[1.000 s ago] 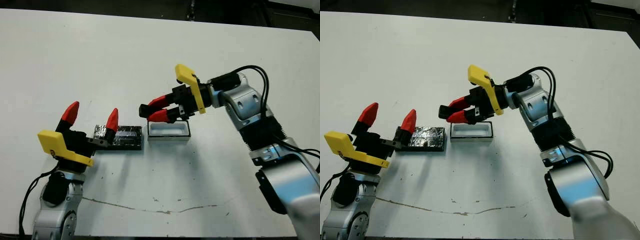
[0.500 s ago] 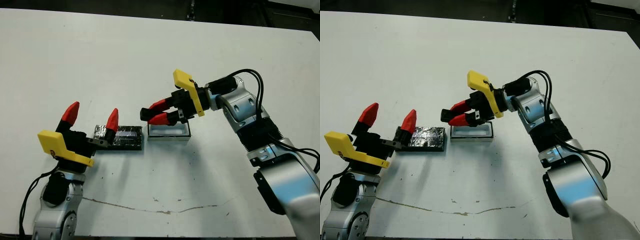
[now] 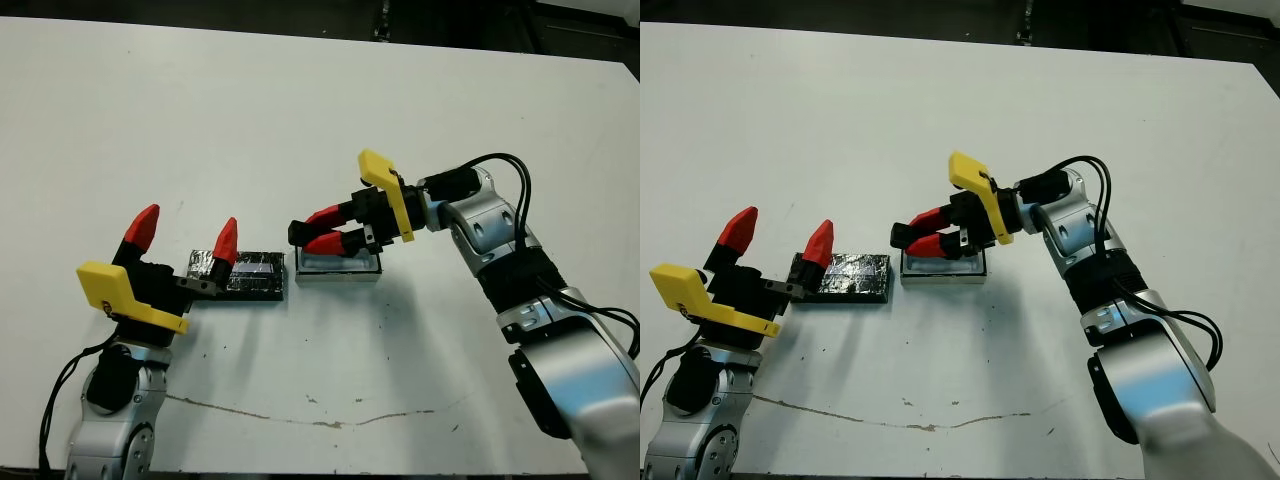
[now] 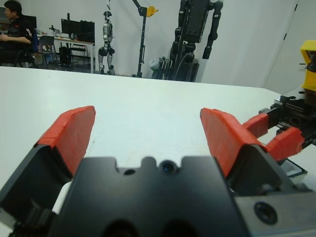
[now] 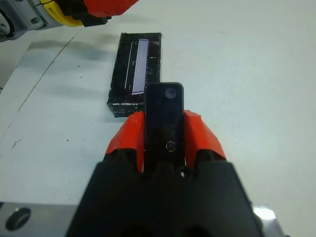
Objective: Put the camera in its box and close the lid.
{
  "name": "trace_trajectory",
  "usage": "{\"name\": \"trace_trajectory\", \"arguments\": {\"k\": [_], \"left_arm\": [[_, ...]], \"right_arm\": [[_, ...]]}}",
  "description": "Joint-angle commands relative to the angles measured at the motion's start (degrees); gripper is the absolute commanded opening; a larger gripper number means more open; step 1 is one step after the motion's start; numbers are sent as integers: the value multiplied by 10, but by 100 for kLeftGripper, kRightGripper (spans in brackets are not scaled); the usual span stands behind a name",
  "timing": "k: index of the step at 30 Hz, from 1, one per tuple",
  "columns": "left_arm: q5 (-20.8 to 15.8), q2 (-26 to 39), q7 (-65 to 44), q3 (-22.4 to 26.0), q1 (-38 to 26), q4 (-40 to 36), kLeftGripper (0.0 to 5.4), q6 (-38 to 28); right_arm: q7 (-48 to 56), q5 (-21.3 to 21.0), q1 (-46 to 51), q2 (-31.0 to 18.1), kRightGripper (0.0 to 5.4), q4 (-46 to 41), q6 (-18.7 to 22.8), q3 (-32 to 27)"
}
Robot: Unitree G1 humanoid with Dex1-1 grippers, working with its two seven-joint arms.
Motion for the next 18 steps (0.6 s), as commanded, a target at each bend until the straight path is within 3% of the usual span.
{"name": "trace_trajectory", "arguments": {"k": [1, 4, 18], "left_arm": [[3, 1, 0, -1, 8, -3, 540, 1], [-2, 0, 0, -1, 8, -4, 540, 4], [-15, 3, -5, -2, 9, -5, 540, 7]], "right_arm": [[-7, -12, 16, -23, 166, -16, 22, 3], [-12, -14, 23, -28, 166, -23, 40, 2], [-16, -24, 31, -43, 166, 6, 25, -2]]}}
